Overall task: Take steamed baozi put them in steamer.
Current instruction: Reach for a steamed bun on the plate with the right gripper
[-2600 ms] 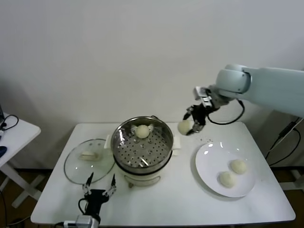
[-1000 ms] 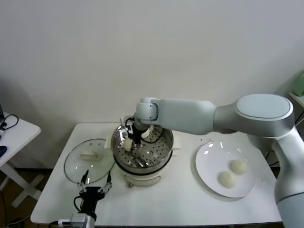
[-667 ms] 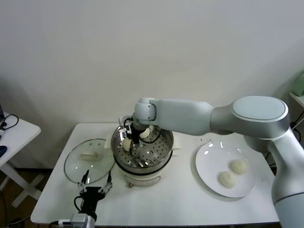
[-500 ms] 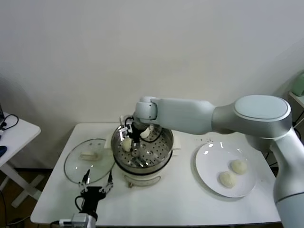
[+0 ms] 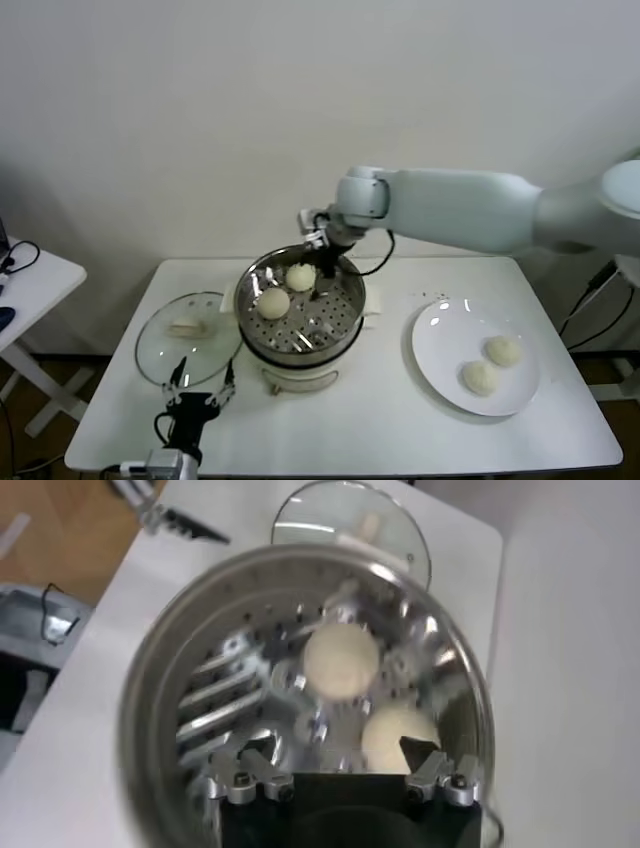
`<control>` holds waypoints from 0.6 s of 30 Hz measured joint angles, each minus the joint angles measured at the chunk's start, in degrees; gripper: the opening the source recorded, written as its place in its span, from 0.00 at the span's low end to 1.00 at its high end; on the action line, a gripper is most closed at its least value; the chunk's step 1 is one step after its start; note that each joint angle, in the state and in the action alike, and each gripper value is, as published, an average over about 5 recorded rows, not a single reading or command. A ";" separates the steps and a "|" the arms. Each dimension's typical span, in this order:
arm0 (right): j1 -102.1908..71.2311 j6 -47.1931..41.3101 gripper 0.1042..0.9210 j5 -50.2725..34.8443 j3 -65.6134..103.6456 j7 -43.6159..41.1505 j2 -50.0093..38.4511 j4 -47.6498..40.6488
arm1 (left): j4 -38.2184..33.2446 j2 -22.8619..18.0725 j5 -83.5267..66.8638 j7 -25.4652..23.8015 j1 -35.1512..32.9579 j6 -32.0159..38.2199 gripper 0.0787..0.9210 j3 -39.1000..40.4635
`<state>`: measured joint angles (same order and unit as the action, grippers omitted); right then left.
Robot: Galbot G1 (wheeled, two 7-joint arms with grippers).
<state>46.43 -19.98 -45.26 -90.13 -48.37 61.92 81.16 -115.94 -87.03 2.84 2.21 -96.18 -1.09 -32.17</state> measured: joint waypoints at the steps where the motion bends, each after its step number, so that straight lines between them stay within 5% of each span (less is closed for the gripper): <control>1: 0.95 0.20 0.88 0.06 -0.94 -0.29 -1.72 1.29 | 0.00 0.04 -0.03 -0.02 0.00 -0.02 0.88 -0.09; 18: -1.00 2.74 0.88 11.83 -9.38 -1.91 -27.14 10.73 | 0.10 0.47 -0.47 -0.03 -0.08 0.01 0.88 -0.50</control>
<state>45.42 -17.24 -33.43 -99.51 -50.28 34.78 91.90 -115.84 -86.55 2.38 2.18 -96.26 -1.08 -32.67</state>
